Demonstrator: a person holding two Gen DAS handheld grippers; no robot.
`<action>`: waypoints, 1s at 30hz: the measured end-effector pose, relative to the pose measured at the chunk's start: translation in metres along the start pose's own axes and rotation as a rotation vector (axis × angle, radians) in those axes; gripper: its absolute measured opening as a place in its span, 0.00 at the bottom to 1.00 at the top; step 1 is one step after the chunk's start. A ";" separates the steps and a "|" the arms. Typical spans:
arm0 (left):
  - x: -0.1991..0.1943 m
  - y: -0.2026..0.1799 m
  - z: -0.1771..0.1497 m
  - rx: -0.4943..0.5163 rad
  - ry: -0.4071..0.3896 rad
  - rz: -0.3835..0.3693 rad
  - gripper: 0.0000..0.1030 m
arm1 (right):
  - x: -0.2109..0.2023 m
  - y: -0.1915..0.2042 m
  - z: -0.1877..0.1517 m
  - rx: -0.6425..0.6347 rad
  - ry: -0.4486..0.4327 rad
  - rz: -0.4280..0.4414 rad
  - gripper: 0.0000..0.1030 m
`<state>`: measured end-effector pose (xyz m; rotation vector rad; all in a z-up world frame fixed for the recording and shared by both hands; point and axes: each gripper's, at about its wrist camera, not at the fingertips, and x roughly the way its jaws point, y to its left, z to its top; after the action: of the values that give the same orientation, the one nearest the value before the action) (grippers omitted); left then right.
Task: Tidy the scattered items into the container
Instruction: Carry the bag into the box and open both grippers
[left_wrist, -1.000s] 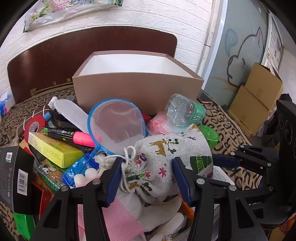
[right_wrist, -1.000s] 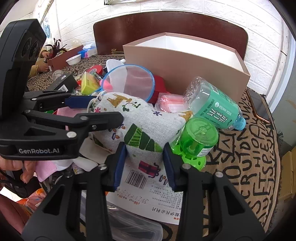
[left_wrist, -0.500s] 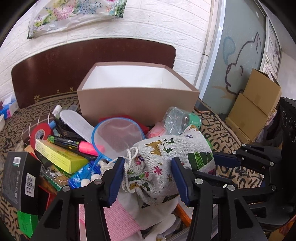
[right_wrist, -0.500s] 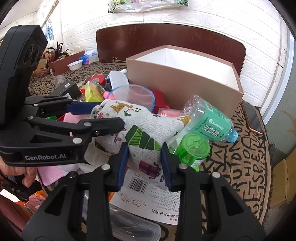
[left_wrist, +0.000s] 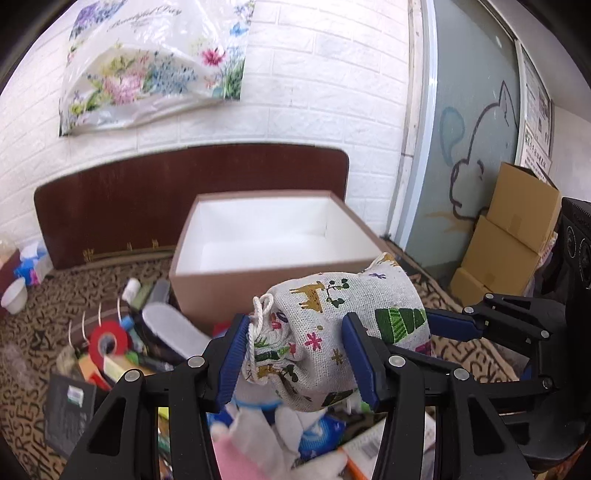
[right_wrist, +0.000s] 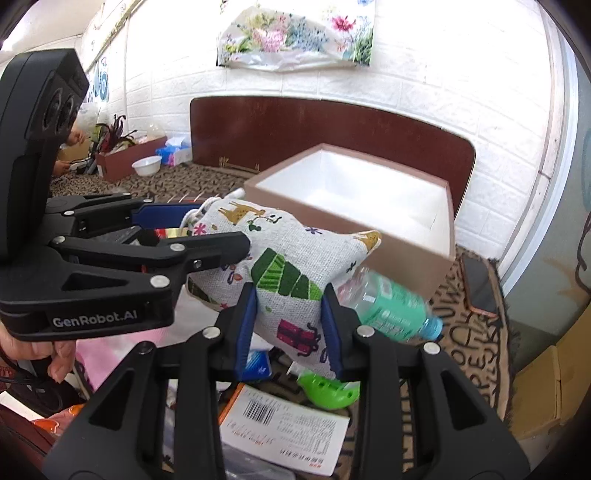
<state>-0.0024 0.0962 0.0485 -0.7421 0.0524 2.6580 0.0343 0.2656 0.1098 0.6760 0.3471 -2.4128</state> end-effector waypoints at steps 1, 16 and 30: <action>0.002 -0.001 0.007 0.008 -0.015 0.005 0.51 | 0.000 -0.003 0.006 -0.002 -0.014 -0.008 0.35; 0.137 0.020 0.113 0.000 -0.022 0.073 0.51 | 0.104 -0.100 0.101 0.098 0.004 -0.077 0.35; 0.212 0.050 0.087 -0.115 0.105 0.111 0.51 | 0.189 -0.121 0.091 0.089 0.142 -0.100 0.35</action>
<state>-0.2307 0.1355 0.0133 -0.9414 -0.0324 2.7436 -0.2049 0.2343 0.0937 0.8916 0.3400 -2.4936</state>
